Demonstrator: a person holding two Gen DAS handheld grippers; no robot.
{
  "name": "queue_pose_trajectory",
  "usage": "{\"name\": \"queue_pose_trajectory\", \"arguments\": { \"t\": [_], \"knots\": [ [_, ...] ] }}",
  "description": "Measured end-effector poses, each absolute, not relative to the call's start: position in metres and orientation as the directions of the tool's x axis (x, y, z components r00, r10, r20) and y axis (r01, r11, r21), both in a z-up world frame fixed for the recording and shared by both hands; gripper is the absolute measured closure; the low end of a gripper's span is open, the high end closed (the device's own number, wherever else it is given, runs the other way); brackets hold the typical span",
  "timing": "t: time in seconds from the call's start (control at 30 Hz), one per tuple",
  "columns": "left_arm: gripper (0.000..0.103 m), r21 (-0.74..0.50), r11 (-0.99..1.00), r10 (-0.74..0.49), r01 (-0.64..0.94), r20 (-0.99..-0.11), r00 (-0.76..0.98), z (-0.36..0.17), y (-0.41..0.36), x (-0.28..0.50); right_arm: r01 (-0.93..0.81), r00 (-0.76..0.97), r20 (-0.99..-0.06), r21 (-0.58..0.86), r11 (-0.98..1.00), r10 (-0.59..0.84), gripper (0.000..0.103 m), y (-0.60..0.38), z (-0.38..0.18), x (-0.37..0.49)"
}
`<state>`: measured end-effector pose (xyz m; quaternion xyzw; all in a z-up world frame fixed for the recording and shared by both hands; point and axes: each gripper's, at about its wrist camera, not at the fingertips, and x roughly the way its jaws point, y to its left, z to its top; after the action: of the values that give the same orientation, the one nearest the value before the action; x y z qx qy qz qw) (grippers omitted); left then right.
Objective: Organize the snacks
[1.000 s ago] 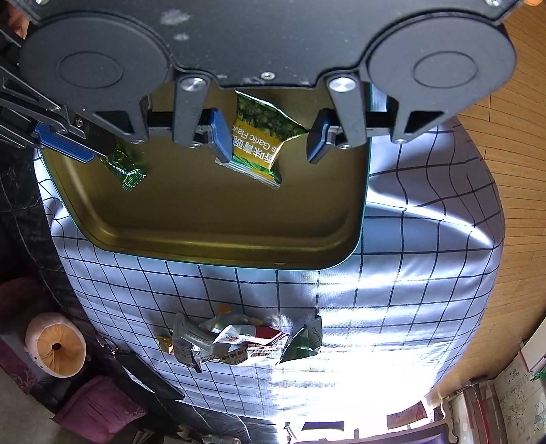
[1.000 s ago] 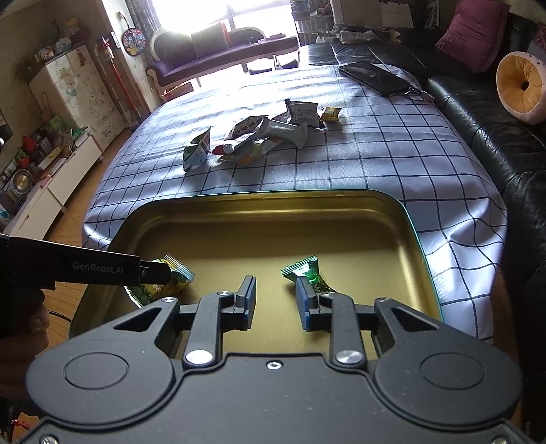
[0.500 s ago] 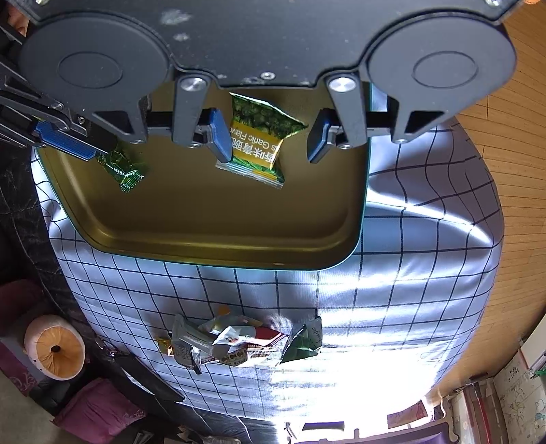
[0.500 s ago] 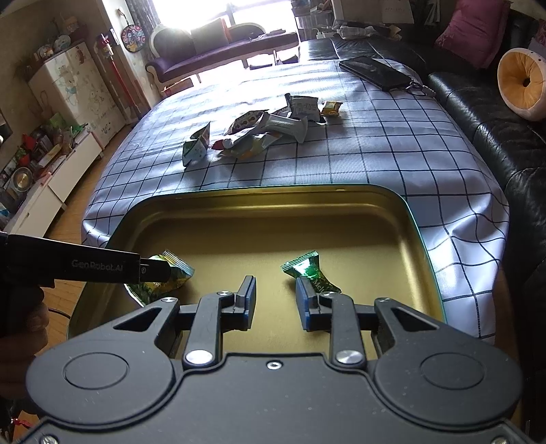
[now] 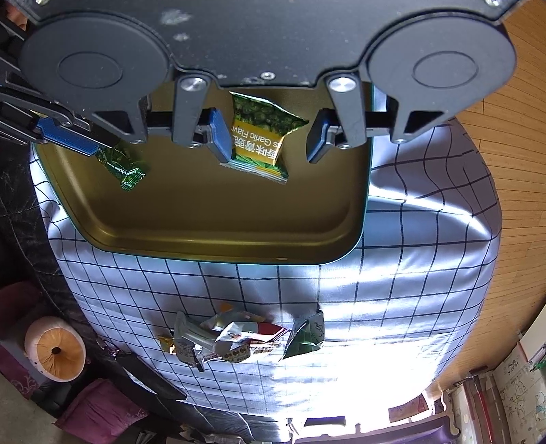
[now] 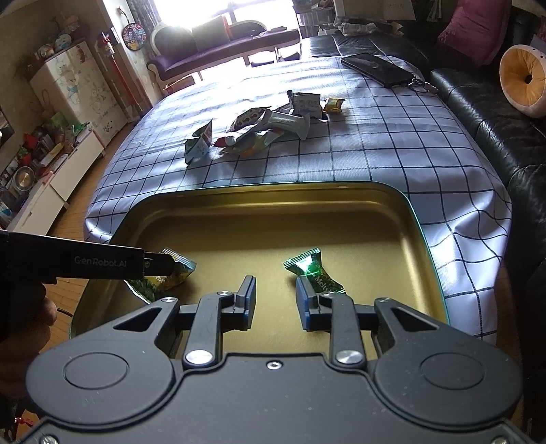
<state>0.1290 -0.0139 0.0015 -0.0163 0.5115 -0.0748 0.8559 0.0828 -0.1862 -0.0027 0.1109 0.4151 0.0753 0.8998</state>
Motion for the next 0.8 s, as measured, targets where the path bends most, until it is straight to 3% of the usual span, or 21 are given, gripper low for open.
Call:
{"name": "queue_pose_trajectory", "arguments": {
  "t": [0.8],
  "knots": [
    [0.053, -0.029, 0.998, -0.057, 0.063, -0.854, 0.517, 0.014, -0.022, 0.159, 0.009, 0.676, -0.708, 0.286, 0.958, 0.205, 0.066, -0.206, 0.017, 0.11]
  ]
}}
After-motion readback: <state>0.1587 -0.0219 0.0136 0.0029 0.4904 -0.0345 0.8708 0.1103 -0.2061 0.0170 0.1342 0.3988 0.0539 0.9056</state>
